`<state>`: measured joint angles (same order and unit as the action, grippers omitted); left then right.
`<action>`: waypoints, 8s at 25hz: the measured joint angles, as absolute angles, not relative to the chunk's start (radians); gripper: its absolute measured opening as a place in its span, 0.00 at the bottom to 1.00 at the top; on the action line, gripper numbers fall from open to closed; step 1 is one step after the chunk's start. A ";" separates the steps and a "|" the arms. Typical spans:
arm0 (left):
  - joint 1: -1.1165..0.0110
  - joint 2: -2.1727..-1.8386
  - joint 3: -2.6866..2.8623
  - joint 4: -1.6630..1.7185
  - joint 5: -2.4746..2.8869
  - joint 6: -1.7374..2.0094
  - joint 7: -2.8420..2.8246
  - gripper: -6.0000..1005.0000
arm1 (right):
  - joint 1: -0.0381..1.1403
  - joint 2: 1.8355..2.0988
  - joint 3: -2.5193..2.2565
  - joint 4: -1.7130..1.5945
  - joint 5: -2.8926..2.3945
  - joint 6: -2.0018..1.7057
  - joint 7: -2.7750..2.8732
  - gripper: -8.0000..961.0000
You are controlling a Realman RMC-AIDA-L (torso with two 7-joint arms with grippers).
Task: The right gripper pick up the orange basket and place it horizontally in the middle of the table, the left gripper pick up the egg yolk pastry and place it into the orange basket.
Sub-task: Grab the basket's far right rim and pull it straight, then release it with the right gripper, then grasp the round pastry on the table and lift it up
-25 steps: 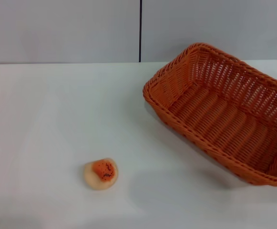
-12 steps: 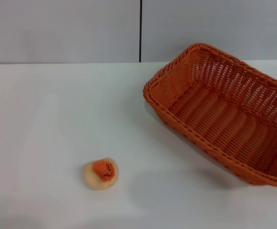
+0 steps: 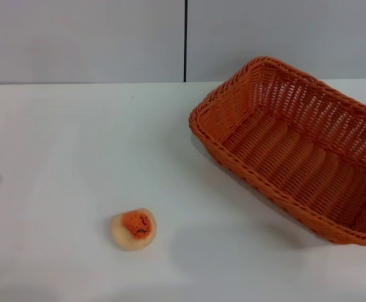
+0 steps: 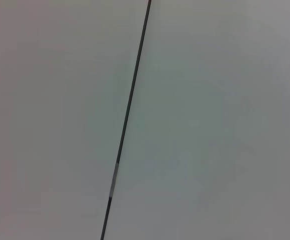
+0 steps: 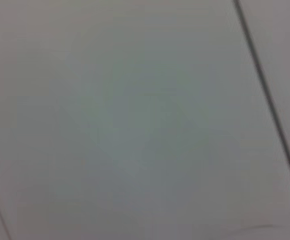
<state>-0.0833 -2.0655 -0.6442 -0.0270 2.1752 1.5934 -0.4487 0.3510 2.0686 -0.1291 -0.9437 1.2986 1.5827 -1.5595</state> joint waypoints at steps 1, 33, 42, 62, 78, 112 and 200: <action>-0.087 -2.065 -0.644 -0.027 2.175 1.590 -0.449 0.79 | 0.362 2.063 -0.173 -1.019 1.255 1.579 -1.448 0.82; -0.044 -2.067 -0.645 -0.016 2.175 1.555 -0.448 0.79 | 0.698 1.989 -0.725 -0.951 0.569 1.459 -0.908 0.82; -0.048 -2.065 -0.649 -0.015 2.175 1.555 -0.448 0.79 | 0.709 2.000 -0.795 -0.905 0.567 1.420 -0.902 0.81; -0.040 -2.065 -0.655 -0.015 2.175 1.575 -0.448 0.79 | 0.736 2.011 -0.924 -0.978 0.559 1.452 -0.912 0.33; 0.044 -2.067 -0.627 -0.018 2.185 1.691 -0.355 0.78 | 0.846 2.029 -1.031 -0.990 0.567 1.511 -1.342 0.22; 0.086 -2.069 -0.620 -0.038 2.184 1.772 -0.340 0.78 | 0.753 2.057 -1.036 -1.033 0.735 1.478 -1.836 0.18; -0.238 -2.068 0.305 0.117 2.175 1.512 -0.564 0.31 | 0.022 2.075 -0.753 -0.974 2.048 1.649 -1.712 0.47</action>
